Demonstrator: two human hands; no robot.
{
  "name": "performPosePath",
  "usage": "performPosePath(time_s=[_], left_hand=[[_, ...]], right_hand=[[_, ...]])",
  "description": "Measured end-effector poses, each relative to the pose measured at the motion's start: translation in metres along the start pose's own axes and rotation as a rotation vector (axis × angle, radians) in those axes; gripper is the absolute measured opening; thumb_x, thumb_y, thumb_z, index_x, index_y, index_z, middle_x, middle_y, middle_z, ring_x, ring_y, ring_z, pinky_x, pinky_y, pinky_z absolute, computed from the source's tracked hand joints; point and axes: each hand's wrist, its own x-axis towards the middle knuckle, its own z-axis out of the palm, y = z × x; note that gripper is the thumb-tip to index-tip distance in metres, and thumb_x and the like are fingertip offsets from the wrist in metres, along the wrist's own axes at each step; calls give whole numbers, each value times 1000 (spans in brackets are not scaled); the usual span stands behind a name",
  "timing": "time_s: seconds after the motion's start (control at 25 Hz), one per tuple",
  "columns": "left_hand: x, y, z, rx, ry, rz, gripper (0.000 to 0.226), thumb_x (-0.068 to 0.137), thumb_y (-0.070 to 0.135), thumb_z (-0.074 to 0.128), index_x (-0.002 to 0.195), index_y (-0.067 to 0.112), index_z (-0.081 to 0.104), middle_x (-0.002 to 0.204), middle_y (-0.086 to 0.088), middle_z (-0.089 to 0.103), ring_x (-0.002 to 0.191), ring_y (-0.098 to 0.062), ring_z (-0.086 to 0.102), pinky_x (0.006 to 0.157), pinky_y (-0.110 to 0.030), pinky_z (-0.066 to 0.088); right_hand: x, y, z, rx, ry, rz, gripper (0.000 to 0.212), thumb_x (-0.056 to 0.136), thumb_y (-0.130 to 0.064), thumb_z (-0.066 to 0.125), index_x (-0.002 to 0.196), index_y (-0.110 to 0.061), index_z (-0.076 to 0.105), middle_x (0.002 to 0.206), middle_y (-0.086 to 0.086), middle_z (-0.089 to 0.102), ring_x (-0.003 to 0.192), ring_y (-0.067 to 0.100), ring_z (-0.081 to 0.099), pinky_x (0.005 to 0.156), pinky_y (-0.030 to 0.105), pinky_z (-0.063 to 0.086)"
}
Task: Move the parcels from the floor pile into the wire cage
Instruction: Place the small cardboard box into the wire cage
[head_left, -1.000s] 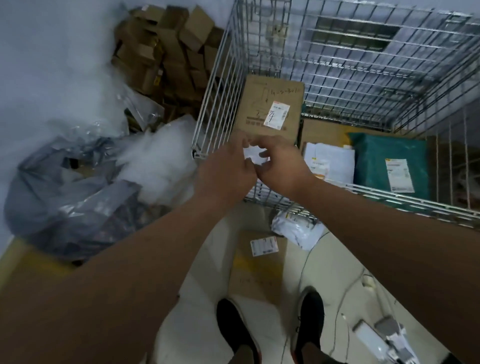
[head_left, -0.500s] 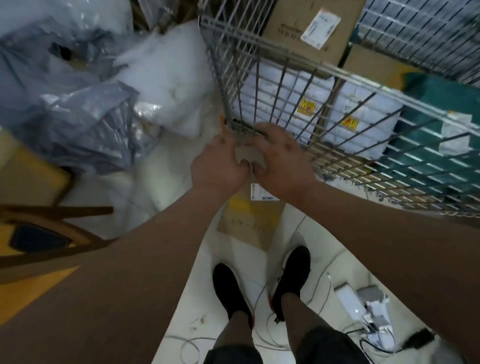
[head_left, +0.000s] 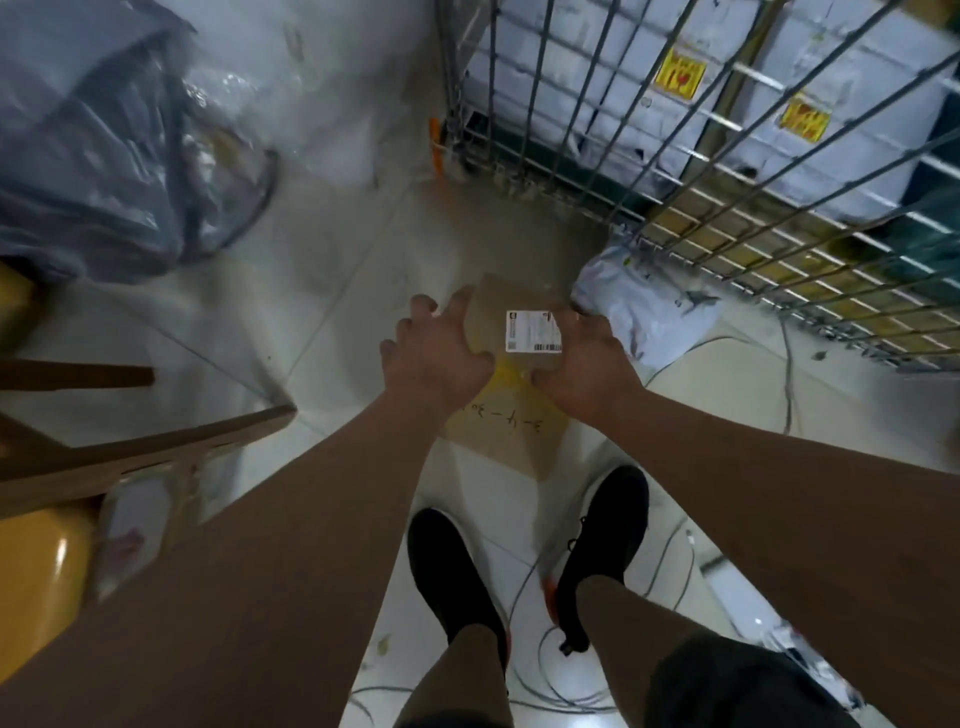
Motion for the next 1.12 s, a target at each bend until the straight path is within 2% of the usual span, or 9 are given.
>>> performPosePath(time_s=[0.24, 0.32, 0.48, 0.56, 0.64, 0.72, 0.8, 0.96, 1.12], left_hand=[[56, -30, 91, -69, -83, -60, 98, 77, 55, 65, 156, 47, 8, 154, -7, 31, 135, -34, 42, 104, -56, 36], [79, -38, 121, -94, -124, -94, 106, 76, 56, 68, 158, 43, 1, 156, -8, 29, 138, -35, 40, 107, -58, 34], [121, -56, 165, -232, -198, -228, 119, 73, 60, 72, 160, 32, -4, 156, -12, 32, 139, -38, 40, 111, -61, 34], [133, -62, 181, -388, -232, -266, 117, 73, 57, 73, 161, 24, 4, 154, -12, 39, 136, -36, 45, 107, -50, 42], [139, -62, 193, -487, -234, -297, 103, 75, 56, 75, 156, 20, 22, 144, -9, 51, 126, -33, 54, 97, -42, 48], [140, -61, 196, -533, -211, -333, 104, 60, 70, 74, 144, 26, 30, 133, -4, 56, 118, -33, 59, 99, -49, 50], [141, -62, 196, -545, -179, -365, 111, 45, 82, 69, 136, 30, 32, 130, -3, 56, 116, -35, 60, 100, -56, 49], [121, -70, 173, -453, -133, -383, 114, 54, 88, 68, 148, 30, 37, 140, -8, 44, 133, -38, 42, 110, -61, 37], [83, -85, 122, -729, -119, -435, 132, 31, 94, 76, 144, 32, 45, 137, -1, 55, 122, -33, 58, 100, -60, 51]], right_hand=[[56, 63, 75, 64, 5, 99, 115, 79, -47, 79, 158, -48, -6, 159, 19, 23, 135, 43, 43, 109, 46, 44], [79, 85, 100, 87, -13, 162, 116, 81, -48, 76, 157, -50, -11, 157, 19, 24, 132, 43, 45, 107, 47, 43], [110, 115, 139, 121, 13, 185, 118, 65, -67, 60, 156, -48, -12, 160, 14, 27, 130, 38, 49, 107, 44, 42], [118, 125, 152, 116, -15, 219, 127, 68, -65, 70, 158, -41, -17, 165, 18, 14, 137, 41, 41, 108, 44, 38], [120, 131, 160, 98, -7, 220, 149, 57, -60, 87, 156, -40, -23, 164, 19, 11, 136, 41, 42, 100, 35, 36], [119, 134, 162, 110, 20, 167, 158, 49, -57, 93, 153, -46, -26, 162, 15, 13, 133, 38, 44, 92, 31, 31], [109, 133, 160, 149, 39, 136, 155, 54, -50, 95, 154, -48, -23, 158, 13, 12, 134, 40, 40, 95, 35, 37], [78, 113, 137, 235, 30, 105, 147, 61, -42, 96, 154, -53, -17, 156, 12, 5, 138, 45, 36, 109, 47, 41], [52, 74, 97, 197, 47, -26, 145, 61, -41, 96, 150, -61, -16, 161, 11, 1, 142, 44, 34, 111, 46, 41]])
